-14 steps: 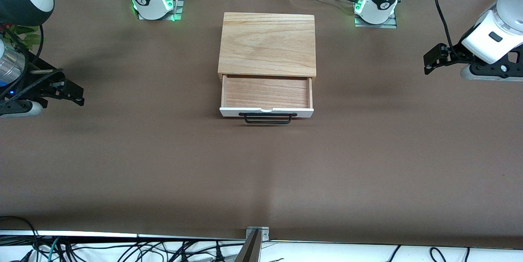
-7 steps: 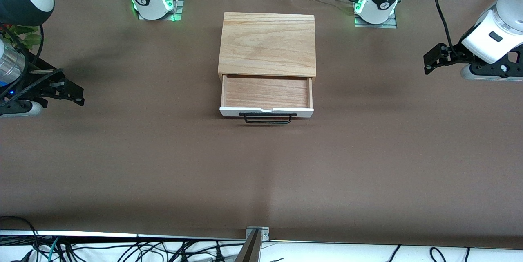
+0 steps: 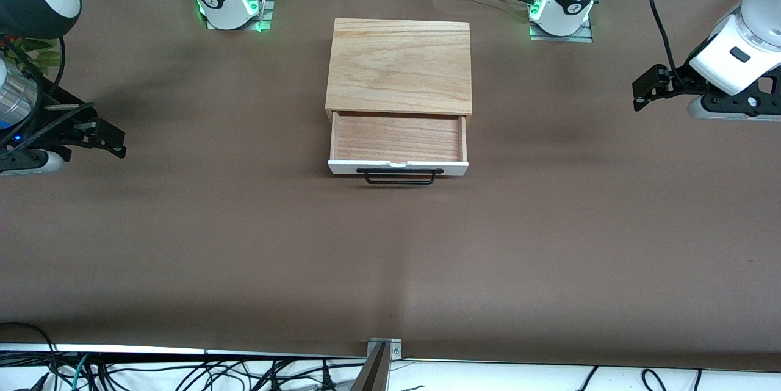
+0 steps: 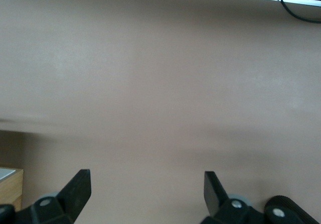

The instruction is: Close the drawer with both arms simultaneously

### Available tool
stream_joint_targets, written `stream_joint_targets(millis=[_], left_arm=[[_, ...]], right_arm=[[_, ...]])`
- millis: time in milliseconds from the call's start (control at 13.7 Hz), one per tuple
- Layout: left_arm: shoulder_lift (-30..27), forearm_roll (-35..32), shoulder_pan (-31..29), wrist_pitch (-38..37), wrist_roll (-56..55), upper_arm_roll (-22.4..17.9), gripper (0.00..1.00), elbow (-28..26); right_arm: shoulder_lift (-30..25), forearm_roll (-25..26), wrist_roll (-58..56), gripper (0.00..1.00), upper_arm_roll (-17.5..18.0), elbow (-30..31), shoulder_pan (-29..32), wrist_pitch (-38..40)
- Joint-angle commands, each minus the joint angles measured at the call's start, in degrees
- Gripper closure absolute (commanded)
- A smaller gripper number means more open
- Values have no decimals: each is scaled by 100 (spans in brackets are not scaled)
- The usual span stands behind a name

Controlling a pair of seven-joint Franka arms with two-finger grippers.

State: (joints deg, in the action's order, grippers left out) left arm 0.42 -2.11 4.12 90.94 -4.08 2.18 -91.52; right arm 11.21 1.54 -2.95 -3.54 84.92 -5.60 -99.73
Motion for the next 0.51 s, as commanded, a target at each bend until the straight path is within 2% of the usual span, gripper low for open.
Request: stream_joint_targets(millis=[0,438], left_arm=[[-86,-53,27,-5,-32,-7,0,-33],[-60,0,-8,-32,12,-15,0,2]], right_arm=[[-13,-14,67,0,29,-28,6,6],[83,-14,67,0,46,-37,-46,-38]])
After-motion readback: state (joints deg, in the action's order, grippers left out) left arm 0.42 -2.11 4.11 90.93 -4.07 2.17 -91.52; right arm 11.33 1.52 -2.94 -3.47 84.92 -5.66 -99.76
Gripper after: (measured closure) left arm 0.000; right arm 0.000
